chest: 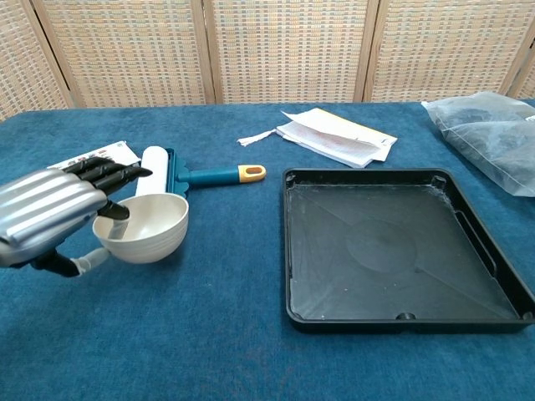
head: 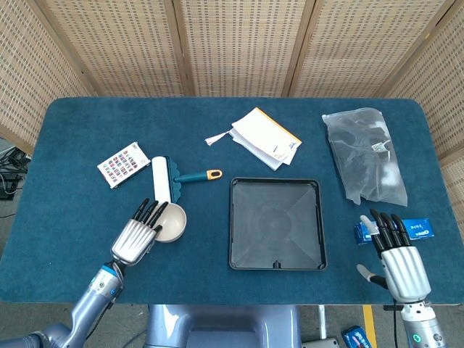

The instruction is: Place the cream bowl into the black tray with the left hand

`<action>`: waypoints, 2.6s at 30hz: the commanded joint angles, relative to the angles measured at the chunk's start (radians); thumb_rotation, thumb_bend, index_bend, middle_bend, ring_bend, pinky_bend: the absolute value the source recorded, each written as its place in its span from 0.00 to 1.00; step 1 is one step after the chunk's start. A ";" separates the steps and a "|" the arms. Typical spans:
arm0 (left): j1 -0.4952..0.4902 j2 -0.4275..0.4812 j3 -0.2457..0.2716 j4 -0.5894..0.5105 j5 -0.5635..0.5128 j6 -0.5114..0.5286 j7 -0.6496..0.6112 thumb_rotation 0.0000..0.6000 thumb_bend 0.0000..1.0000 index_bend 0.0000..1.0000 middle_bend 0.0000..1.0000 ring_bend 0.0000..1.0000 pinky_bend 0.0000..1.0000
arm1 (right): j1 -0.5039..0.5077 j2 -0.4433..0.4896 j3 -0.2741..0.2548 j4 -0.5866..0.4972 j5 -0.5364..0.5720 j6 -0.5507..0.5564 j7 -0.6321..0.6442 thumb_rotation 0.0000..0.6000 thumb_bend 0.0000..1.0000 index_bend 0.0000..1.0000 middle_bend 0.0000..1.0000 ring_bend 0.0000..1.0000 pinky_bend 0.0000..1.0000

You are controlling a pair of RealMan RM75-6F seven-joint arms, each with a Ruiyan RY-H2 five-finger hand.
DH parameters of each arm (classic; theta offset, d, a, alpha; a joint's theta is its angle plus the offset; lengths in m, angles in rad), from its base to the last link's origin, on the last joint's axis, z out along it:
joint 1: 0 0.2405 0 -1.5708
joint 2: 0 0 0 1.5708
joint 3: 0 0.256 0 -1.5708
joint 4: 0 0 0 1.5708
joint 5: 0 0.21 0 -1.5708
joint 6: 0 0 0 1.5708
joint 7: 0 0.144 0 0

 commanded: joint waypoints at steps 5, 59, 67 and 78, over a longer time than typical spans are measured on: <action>-0.067 0.042 -0.065 -0.076 -0.004 -0.026 0.080 1.00 0.45 0.63 0.00 0.00 0.00 | 0.003 -0.001 0.007 0.012 0.020 -0.011 0.016 1.00 0.16 0.01 0.00 0.00 0.00; -0.853 -0.555 -0.225 0.696 -0.086 -0.480 -0.059 1.00 0.33 0.40 0.00 0.00 0.00 | 0.021 -0.024 0.080 0.167 0.241 -0.135 0.178 1.00 0.16 0.01 0.00 0.00 0.00; -0.837 -0.525 -0.207 0.665 -0.083 -0.436 -0.062 1.00 0.14 0.15 0.00 0.00 0.00 | 0.021 -0.024 0.078 0.162 0.232 -0.127 0.172 1.00 0.16 0.01 0.00 0.00 0.00; -0.682 -0.329 -0.235 0.319 -0.127 -0.206 0.056 1.00 0.14 0.12 0.00 0.00 0.00 | 0.019 -0.017 0.066 0.128 0.195 -0.101 0.144 1.00 0.16 0.01 0.00 0.00 0.00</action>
